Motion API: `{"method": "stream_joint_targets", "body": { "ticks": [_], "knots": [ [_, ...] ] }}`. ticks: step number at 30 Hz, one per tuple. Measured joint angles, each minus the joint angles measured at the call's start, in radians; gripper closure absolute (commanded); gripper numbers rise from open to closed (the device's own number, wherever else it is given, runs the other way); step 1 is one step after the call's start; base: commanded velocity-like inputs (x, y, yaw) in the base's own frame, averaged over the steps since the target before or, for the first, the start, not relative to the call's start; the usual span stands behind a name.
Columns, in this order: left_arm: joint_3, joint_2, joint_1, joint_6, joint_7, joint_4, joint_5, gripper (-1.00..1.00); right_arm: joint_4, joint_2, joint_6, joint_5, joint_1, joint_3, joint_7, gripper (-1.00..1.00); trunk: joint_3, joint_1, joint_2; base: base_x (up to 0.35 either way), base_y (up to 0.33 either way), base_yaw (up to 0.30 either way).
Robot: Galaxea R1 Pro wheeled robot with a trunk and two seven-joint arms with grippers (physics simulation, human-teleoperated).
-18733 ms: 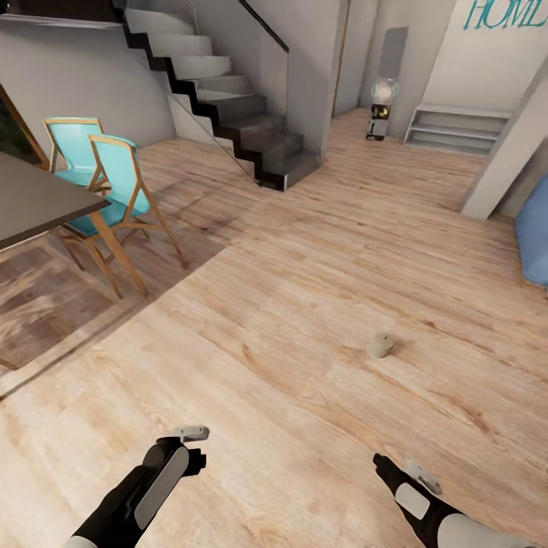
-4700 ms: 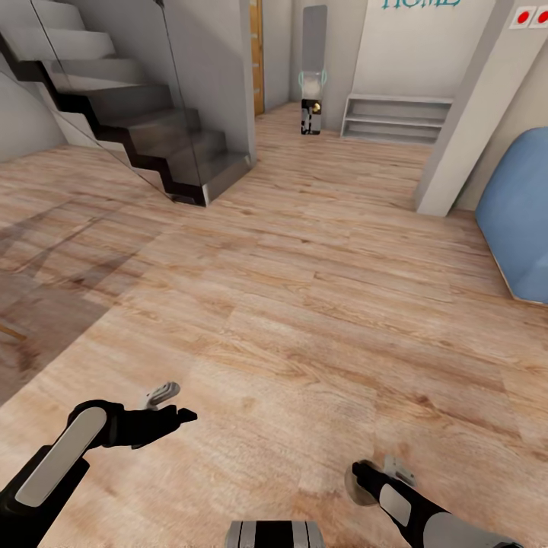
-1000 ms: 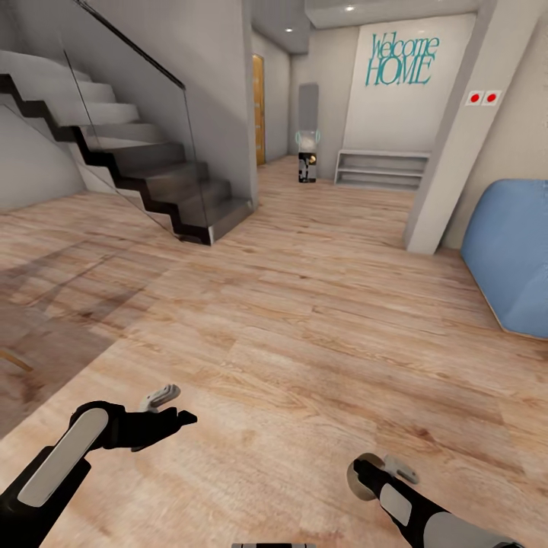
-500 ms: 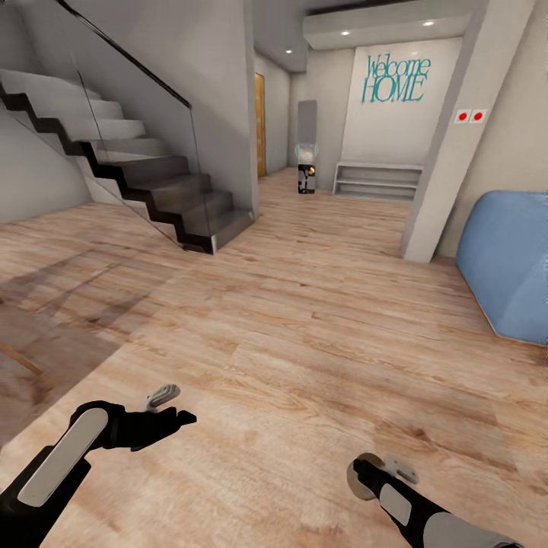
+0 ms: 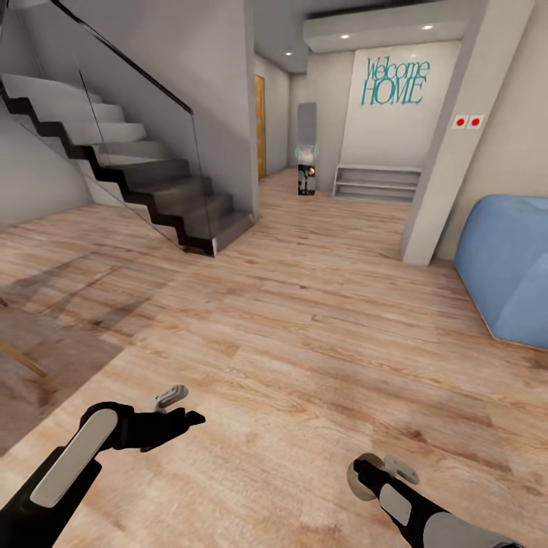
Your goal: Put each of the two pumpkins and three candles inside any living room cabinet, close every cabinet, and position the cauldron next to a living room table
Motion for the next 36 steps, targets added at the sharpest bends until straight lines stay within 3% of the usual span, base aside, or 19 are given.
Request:
{"method": "stream_joint_targets", "body": {
  "ticks": [10,19,22,24,25,29,32,36],
  "knots": [
    [-0.003,-0.003,-0.002,-0.006,-0.001,0.044,-0.003,-1.0,0.0,0.0,0.0,0.0,0.0,0.0,0.001,1.0,0.031,-0.038,0.07,0.0,0.0,0.005],
    [-0.004,-0.014,-0.003,-0.011,0.0,0.085,-0.019,-1.0,0.0,0.0,-0.001,0.0,0.0,0.0,0.001,1.0,0.059,-0.073,0.133,0.0,0.0,0.237],
    [-0.002,-0.03,-0.005,-0.012,0.005,0.11,-0.117,-1.0,0.001,0.0,-0.002,-0.001,0.0,0.0,0.001,1.0,0.068,-0.084,0.154,0.0,0.0,0.283],
    [0.003,-0.062,-0.005,-0.014,0.007,0.117,-0.218,-1.0,0.001,0.0,-0.002,0.0,0.0,0.0,0.001,1.0,0.074,-0.092,0.168,0.0,0.0,0.284],
    [0.004,-0.069,-0.005,-0.014,0.007,0.118,-0.237,-1.0,0.001,0.0,-0.002,-0.001,0.0,0.0,0.001,1.0,0.076,-0.096,0.175,0.0,0.0,0.284],
    [0.006,-0.126,-0.005,-0.015,0.008,0.13,-0.373,-1.0,0.001,0.0,-0.005,-0.001,0.0,0.0,0.001,1.0,0.087,-0.111,0.203,0.0,0.0,0.285],
    [0.007,-0.141,-0.005,-0.015,0.008,0.136,-0.409,-1.0,0.001,0.0,-0.006,0.0,0.0,0.0,0.001,1.0,0.095,-0.123,0.224,0.0,0.0,0.285],
    [0.007,-0.144,-0.006,-0.015,0.008,0.139,-0.418,-1.0,0.001,0.0,-0.006,0.0,0.0,0.0,0.001,1.0,0.106,-0.138,0.252,0.0,0.0,0.284]
  ]
}}
